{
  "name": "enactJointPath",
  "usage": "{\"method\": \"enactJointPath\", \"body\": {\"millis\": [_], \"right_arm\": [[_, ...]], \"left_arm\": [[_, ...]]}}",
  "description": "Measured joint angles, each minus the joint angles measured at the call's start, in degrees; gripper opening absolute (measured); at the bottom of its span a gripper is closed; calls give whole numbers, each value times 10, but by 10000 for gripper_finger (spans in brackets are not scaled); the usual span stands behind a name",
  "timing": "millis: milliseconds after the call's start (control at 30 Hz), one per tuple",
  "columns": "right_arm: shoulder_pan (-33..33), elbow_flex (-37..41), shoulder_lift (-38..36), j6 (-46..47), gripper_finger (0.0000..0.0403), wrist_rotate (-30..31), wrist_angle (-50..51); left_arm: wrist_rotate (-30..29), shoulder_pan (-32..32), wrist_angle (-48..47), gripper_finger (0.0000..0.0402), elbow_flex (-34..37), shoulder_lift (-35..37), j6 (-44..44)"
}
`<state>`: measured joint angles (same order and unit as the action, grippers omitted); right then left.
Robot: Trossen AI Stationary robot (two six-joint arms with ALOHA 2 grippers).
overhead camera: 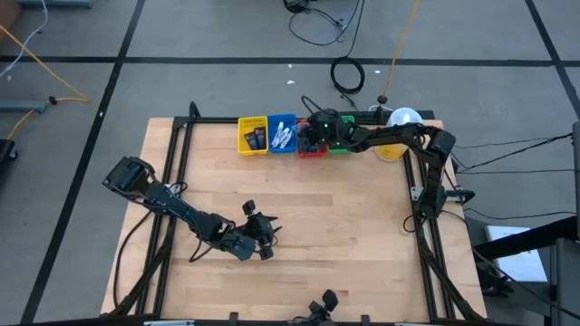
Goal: Pick & Place Travel size toiletries
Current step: Put the black hairbrush into the red basket, then return to Home Position
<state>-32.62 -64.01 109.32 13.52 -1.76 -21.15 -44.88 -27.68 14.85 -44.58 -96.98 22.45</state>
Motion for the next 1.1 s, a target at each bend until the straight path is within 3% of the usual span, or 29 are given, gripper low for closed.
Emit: {"method": "enactJointPath", "body": {"millis": [467, 567, 667, 867, 1000, 1100], "right_arm": [[-35, -1, 36, 8, 127, 20, 8], [-26, 2, 10, 4, 127, 73, 21], [-16, 1, -29, -22, 127, 110, 33], [44, 32, -138, -83, 127, 107, 116], [120, 140, -254, -128, 120, 104, 122], [179, 241, -367, -119, 104, 54, 122]], "left_arm": [[0, 0, 2, 136, 0, 0, 1], [0, 0, 2, 136, 0, 0, 2], [0, -2, 2, 136, 0, 0, 5], [-1, -14, 2, 136, 0, 0, 7], [-1, -25, 2, 136, 0, 0, 7], [-1, -30, 2, 136, 0, 0, 7]]}}
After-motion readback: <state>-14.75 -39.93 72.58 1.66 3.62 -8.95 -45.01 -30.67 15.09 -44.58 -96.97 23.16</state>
